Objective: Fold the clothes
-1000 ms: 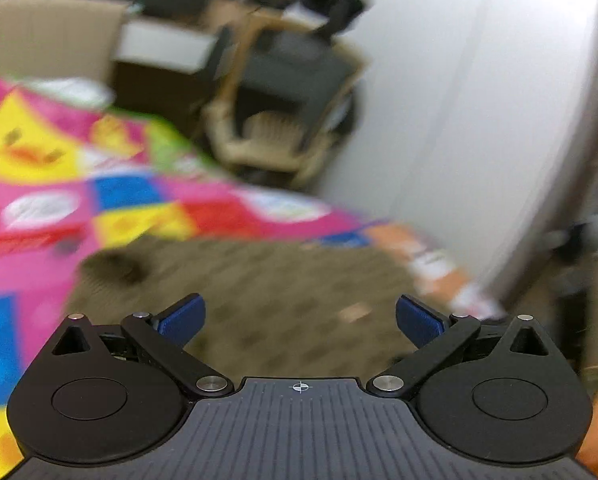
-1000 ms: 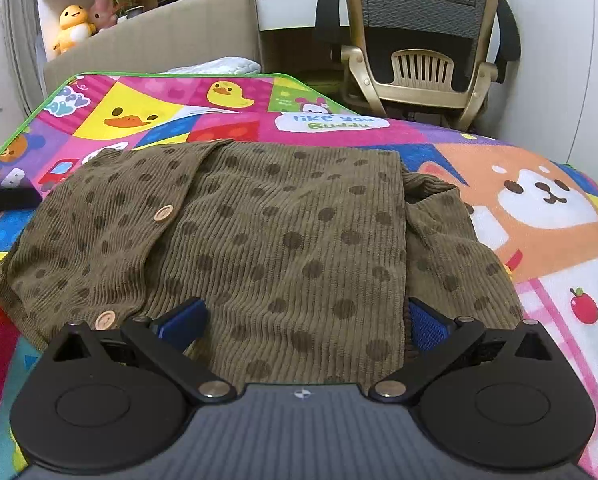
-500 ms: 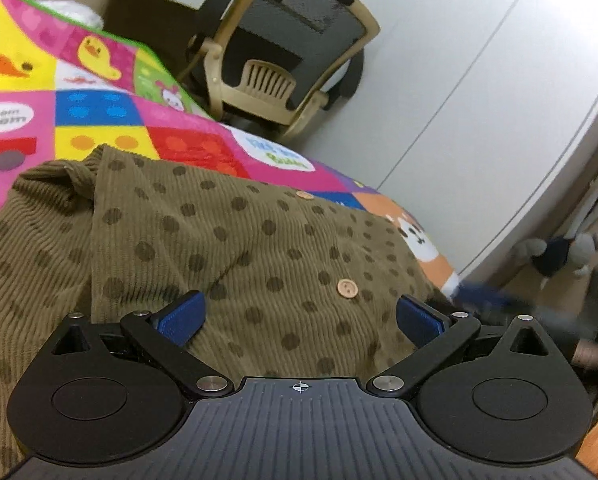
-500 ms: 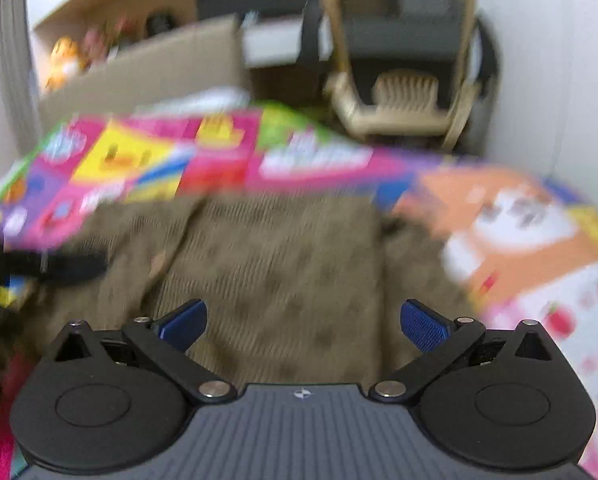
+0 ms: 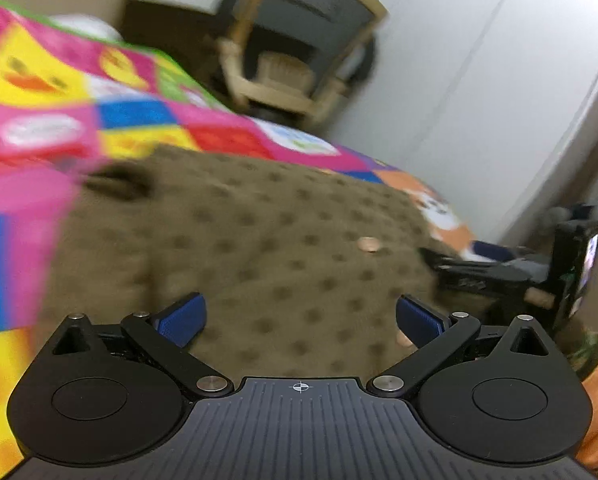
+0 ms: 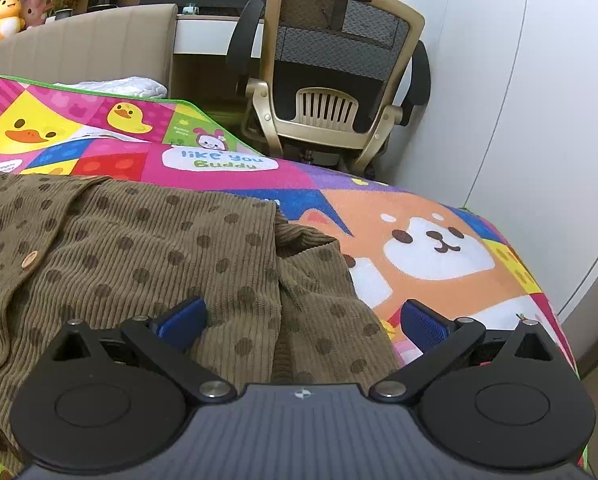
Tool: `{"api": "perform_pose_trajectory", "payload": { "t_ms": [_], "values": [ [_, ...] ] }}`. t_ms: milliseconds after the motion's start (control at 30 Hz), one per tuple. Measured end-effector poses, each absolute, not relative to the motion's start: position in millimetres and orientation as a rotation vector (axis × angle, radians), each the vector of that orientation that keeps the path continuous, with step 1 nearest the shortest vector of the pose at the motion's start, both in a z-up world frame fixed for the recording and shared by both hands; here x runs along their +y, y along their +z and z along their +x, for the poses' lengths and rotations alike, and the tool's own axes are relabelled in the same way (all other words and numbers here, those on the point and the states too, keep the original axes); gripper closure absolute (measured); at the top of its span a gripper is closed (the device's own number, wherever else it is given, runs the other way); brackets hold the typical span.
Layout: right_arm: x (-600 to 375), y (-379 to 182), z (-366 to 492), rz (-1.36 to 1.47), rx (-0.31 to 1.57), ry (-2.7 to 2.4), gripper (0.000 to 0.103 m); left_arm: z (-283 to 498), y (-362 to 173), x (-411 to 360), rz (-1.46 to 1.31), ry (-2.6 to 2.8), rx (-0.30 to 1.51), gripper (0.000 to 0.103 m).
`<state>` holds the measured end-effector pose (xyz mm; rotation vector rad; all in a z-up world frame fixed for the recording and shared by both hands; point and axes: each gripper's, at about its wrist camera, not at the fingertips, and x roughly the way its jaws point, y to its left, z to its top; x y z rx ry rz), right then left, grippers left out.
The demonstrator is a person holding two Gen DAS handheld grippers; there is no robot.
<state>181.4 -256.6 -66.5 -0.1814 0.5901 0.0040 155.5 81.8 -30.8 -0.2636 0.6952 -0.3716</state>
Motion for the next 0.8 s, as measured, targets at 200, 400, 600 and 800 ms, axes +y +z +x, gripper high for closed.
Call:
{"api": "perform_pose_trajectory", "payload": {
  "t_ms": [200,400,600,800],
  "values": [
    [-265,-66,184,-0.129,0.605,0.02,0.0,125,-26,128,-0.215,-0.066,0.678,0.0],
    [-269,-67,185,-0.093,0.615,0.029,0.0,134,-45,128,-0.176,0.006,0.737,0.007],
    [-271,-67,184,-0.075,0.612,0.041,0.0,139,-47,123,-0.162,-0.022,0.703,0.047],
    [-264,-44,156,-0.022,0.514,0.227,0.0,149,-38,132,-0.31,-0.127,0.724,0.09]
  ]
}}
